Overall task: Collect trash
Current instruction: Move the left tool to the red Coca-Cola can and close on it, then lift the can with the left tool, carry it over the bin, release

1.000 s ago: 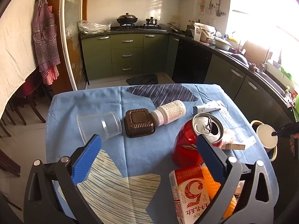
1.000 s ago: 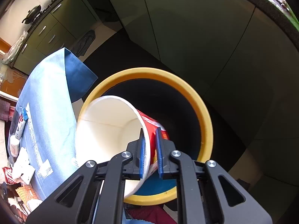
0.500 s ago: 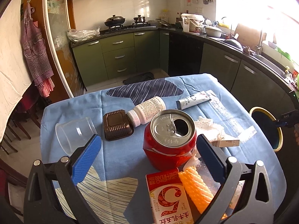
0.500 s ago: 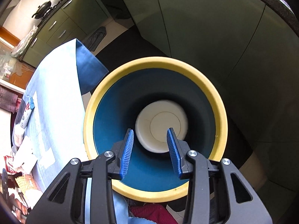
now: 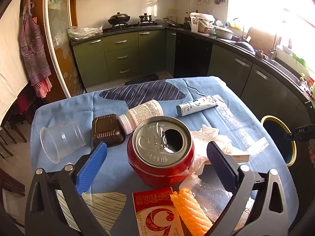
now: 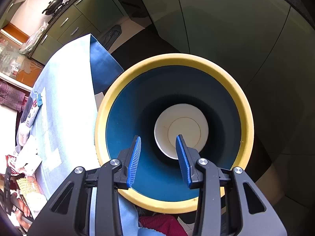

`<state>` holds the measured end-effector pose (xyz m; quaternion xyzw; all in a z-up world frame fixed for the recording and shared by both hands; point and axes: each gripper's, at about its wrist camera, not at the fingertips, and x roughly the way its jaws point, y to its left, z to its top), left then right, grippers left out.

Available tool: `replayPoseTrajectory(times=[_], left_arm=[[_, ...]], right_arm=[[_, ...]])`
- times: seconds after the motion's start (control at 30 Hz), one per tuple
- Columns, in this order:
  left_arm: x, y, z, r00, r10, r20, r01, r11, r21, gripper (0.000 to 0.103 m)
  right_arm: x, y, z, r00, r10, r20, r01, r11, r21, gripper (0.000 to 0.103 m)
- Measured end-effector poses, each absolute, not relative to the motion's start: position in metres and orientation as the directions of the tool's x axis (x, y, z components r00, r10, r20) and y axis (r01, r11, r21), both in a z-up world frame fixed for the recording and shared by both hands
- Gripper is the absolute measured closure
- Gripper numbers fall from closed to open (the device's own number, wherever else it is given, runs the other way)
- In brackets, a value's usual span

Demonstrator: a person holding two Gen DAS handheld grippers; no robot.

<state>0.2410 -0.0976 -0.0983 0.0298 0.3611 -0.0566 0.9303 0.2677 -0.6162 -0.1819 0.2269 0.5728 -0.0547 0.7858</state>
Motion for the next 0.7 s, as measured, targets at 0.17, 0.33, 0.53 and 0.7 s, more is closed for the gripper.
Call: replayPoseTrajectory(times=[0.17, 0.33, 0.53, 0.7], left_arm=[[0.247, -0.100, -0.102, 0.707, -0.090, -0.702, 0.129, 0.992, 0.003, 0.035], [0.246, -0.103, -0.104, 0.714, -0.083, -0.695, 0.128, 0.992, 0.012, 0.035], [0.246, -0.104, -0.104, 0.714, -0.085, -0.695, 0.130, 0.991, 0.012, 0.036], [0.243, -0.100, -0.100, 0.725, -0.105, -0.681, 0.131, 0.991, -0.013, 0.037]], right_arm=[[0.268, -0.622, -0.189, 0.333, 0.184, -0.925, 0.356, 0.884, 0.304, 0.065], [0.268, -0.625, -0.190, 0.333, 0.191, -0.923, 0.353, 0.883, 0.310, 0.065], [0.268, -0.622, -0.188, 0.339, 0.198, -0.920, 0.337, 0.887, 0.315, 0.065], [0.267, -0.614, -0.183, 0.351, 0.205, -0.914, 0.314, 0.894, 0.321, 0.065]])
